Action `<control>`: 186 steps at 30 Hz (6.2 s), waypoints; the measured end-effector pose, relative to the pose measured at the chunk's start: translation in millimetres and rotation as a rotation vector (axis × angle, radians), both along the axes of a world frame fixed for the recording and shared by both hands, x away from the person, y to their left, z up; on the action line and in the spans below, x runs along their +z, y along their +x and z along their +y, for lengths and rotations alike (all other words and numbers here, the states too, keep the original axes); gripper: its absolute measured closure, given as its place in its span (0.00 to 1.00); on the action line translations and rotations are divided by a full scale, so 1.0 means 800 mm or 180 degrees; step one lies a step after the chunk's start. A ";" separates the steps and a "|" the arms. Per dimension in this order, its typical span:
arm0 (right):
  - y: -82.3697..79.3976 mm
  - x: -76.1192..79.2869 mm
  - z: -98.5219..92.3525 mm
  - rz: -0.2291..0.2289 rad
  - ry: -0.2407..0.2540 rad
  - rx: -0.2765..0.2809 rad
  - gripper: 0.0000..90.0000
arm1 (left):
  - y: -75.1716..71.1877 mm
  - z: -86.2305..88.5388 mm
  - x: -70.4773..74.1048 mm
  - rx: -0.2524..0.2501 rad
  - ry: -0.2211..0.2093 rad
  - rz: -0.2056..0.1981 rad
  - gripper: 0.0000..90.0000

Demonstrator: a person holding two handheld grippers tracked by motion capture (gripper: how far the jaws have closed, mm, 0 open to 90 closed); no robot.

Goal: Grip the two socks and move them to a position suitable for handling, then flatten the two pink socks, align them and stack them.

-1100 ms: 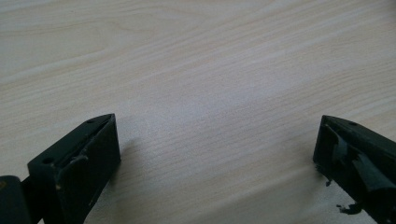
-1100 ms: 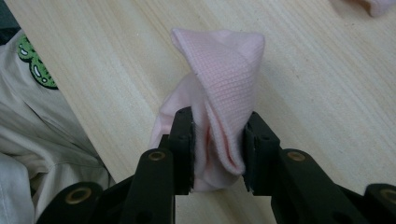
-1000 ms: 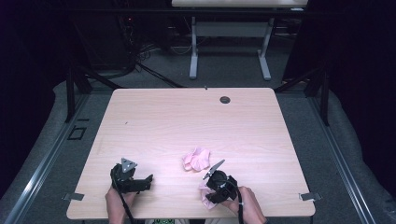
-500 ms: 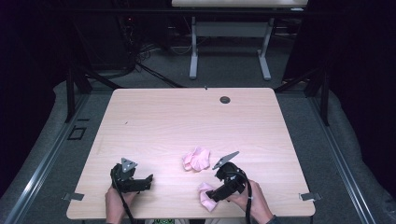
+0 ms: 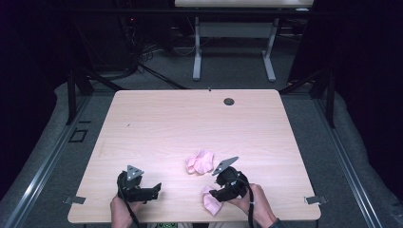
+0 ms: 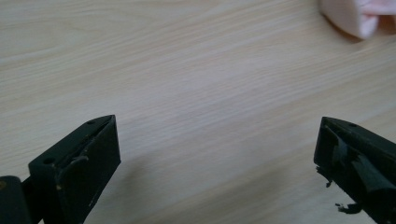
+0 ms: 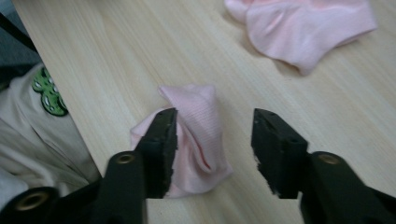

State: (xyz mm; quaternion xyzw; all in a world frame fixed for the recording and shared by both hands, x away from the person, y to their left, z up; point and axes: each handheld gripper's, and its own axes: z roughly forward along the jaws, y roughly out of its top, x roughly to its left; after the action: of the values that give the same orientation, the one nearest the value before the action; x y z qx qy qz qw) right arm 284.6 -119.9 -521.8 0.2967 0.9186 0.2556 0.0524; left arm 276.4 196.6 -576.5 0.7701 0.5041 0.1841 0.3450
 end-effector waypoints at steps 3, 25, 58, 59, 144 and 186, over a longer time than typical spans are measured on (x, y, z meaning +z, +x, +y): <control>0.002 -0.010 0.008 0.0016 -0.0118 0.0073 0.77 | -0.005 -0.008 0.002 -0.0102 -0.0003 -0.0001 0.01; 0.000 0.006 -0.008 -0.0005 0.0269 -0.0278 0.95 | -0.040 -0.110 0.011 -0.1179 -0.0500 0.0124 0.17; -0.004 0.022 -0.024 -0.0245 0.0542 -0.0607 0.96 | -0.060 -0.153 0.036 -0.1019 0.0551 -0.0768 0.99; -0.003 0.020 -0.025 -0.0230 0.0516 -0.0629 0.96 | -0.062 -0.156 0.035 -0.1034 0.0603 -0.0767 0.99; -0.006 -0.031 -0.065 0.0058 0.0208 -0.0813 0.81 | -0.035 -0.095 0.028 -0.0859 0.0140 0.0020 0.74; 0.111 -0.053 0.007 0.0073 0.0345 -0.0814 0.91 | 0.096 -0.132 0.010 -0.0943 0.0138 0.0381 0.96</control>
State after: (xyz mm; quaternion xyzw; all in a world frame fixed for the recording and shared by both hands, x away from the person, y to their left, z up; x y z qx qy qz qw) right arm 373.1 -114.0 -563.9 0.4167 0.8587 0.2926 0.0578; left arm 353.0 91.1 -568.7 0.8528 0.4005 0.0957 0.3211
